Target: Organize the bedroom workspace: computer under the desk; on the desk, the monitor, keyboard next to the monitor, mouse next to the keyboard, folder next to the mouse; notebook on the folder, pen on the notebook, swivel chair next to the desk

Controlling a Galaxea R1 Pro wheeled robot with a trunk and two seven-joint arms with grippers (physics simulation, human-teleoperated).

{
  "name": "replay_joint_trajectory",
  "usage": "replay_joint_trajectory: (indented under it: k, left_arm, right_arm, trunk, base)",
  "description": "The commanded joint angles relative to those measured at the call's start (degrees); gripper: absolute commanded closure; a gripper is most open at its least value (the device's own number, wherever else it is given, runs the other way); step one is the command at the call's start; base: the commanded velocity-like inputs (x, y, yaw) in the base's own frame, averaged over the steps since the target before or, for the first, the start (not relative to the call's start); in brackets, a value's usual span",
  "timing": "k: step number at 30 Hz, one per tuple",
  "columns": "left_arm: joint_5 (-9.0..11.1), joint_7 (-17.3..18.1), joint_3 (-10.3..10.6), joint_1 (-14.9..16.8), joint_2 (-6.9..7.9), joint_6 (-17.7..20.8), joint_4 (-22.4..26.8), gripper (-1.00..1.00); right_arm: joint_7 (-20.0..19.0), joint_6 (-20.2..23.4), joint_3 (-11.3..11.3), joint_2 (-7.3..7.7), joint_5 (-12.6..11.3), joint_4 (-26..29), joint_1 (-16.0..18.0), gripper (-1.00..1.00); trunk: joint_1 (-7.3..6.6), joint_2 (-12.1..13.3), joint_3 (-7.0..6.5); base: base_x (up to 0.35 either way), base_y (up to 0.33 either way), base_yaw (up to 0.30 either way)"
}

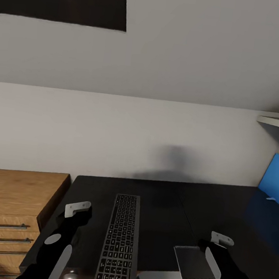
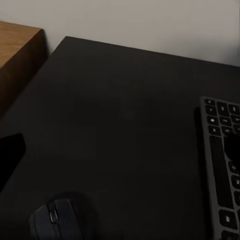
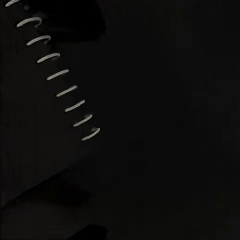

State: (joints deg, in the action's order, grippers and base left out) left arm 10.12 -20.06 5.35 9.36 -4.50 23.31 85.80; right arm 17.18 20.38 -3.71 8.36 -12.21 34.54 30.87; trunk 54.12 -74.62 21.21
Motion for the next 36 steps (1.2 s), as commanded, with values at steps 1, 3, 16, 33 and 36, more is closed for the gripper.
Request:
replay_joint_trajectory:
  k: [1, 3, 16, 33, 36]
  left_arm:
    - [0.6, -0.5, 0.1, 0.0, 0.02, 0.2, 0.1, -1.0]
    - [0.6, -0.5, 0.1, 0.0, 0.02, 0.2, 0.1, -1.0]
    - [0.6, -0.5, 0.1, 0.0, 0.02, 0.2, 0.1, -1.0]
    - [0.6, -0.5, 0.0, 0.0, 0.02, 0.2, 0.1, -1.0]
    - [0.6, -0.5, 0.1, 0.0, 0.02, 0.2, 0.1, -1.0]
  right_arm:
    - [0.1, 0.4, 0.1, -0.01, -1.2, -1.6, 0.0, -1.0]
    - [0.1, 0.4, 0.1, -0.01, -1.2, -1.6, 0.0, -1.0]
    - [0.1, 0.4, 0.1, -0.01, -1.2, -1.6, 0.0, -1.0]
    - [0.1, 0.4, 0.1, -0.01, -1.2, -1.6, 0.0, -1.0]
    - [0.1, 0.4, 0.1, -0.01, -1.2, -1.6, 0.0, -1.0]
  trunk:
    - [0.0, 0.0, 0.08]
    - [0.0, 0.0, 0.08]
    - [0.0, 0.0, 0.08]
    - [0.0, 0.0, 0.08]
    - [0.0, 0.0, 0.08]
  base:
    - [-0.047, 0.097, 0.0]
    - [-0.027, 0.056, 0.0]
    - [-0.049, 0.043, 0.0]
    - [-0.062, 0.023, 0.0]
    - [0.0, 0.0, 0.0]
